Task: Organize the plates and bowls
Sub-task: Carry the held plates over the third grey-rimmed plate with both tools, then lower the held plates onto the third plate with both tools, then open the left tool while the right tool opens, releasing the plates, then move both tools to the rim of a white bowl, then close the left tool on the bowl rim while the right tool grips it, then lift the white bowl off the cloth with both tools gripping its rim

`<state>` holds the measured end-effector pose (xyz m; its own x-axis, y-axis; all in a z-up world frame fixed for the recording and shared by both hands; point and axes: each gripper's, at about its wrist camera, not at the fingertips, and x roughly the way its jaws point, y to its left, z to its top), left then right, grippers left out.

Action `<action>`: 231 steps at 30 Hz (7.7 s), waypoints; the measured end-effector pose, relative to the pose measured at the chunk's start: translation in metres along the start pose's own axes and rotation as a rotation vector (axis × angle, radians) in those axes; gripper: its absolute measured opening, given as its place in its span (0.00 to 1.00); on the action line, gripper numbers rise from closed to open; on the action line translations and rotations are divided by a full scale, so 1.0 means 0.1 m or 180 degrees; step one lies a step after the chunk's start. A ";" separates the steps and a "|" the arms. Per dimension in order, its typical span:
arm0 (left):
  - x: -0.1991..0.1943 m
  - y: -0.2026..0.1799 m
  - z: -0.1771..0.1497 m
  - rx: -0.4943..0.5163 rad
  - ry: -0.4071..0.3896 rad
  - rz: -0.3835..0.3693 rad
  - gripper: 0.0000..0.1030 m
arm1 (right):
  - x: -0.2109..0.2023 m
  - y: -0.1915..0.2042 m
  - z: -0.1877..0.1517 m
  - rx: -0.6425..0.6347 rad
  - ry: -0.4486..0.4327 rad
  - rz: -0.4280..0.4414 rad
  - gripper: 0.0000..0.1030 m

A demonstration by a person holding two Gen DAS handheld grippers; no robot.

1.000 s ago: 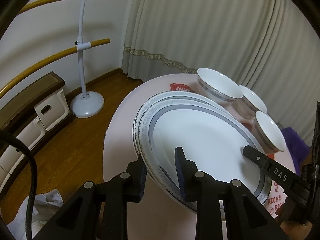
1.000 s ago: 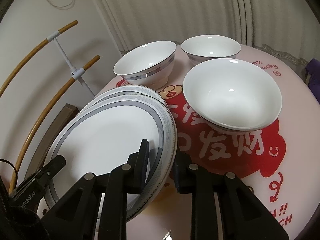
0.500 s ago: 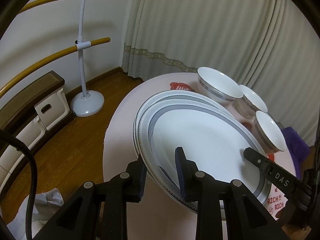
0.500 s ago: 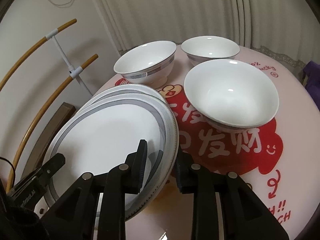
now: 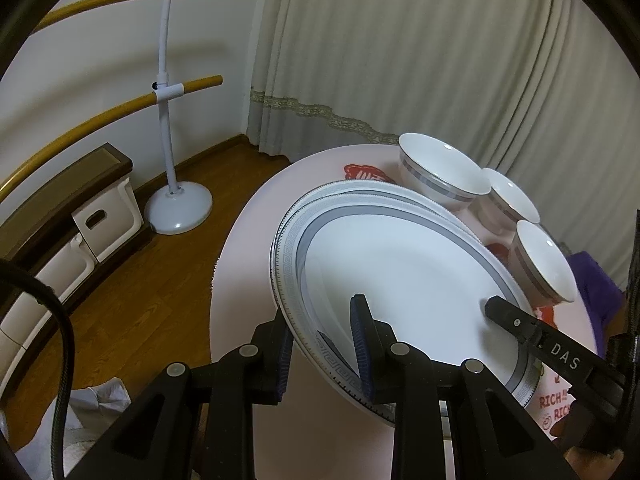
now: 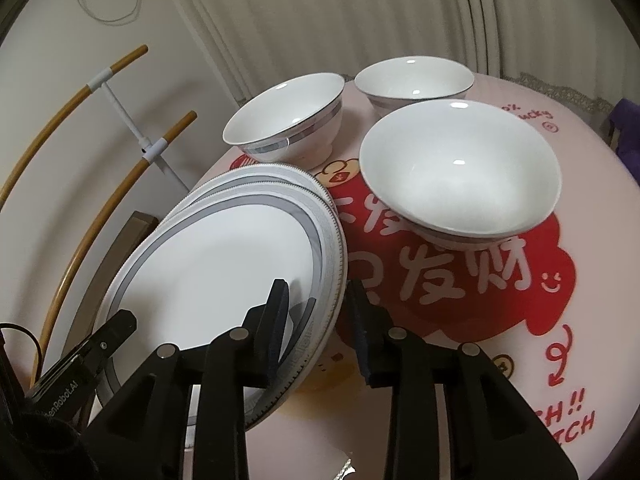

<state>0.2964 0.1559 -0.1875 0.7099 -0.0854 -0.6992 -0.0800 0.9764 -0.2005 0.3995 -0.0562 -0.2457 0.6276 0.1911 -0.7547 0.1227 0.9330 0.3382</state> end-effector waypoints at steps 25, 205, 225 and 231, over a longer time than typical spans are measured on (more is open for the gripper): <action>0.09 -0.05 -0.03 0.0079 -0.0060 0.0164 0.25 | 0.13 0.00 -0.03 -0.0062 -0.0026 0.0113 0.33; 1.46 -2.22 0.91 0.1450 0.0624 -0.0228 0.07 | -0.22 -1.29 0.75 0.0106 0.0261 -0.0039 0.13; 0.87 -1.99 1.12 0.1313 0.0321 -0.0485 0.07 | -0.73 -1.04 0.87 0.0013 -0.0040 0.0073 0.12; 0.57 -1.87 1.21 0.1317 0.0114 -0.0496 0.07 | -0.93 -0.86 0.99 -0.0098 -0.0128 0.0125 0.12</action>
<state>0.4367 -0.0079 -0.1065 0.6660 -0.2376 -0.7071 0.3182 0.9478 -0.0189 0.4073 -0.1841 -0.1488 0.6618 0.2158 -0.7179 0.0742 0.9341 0.3492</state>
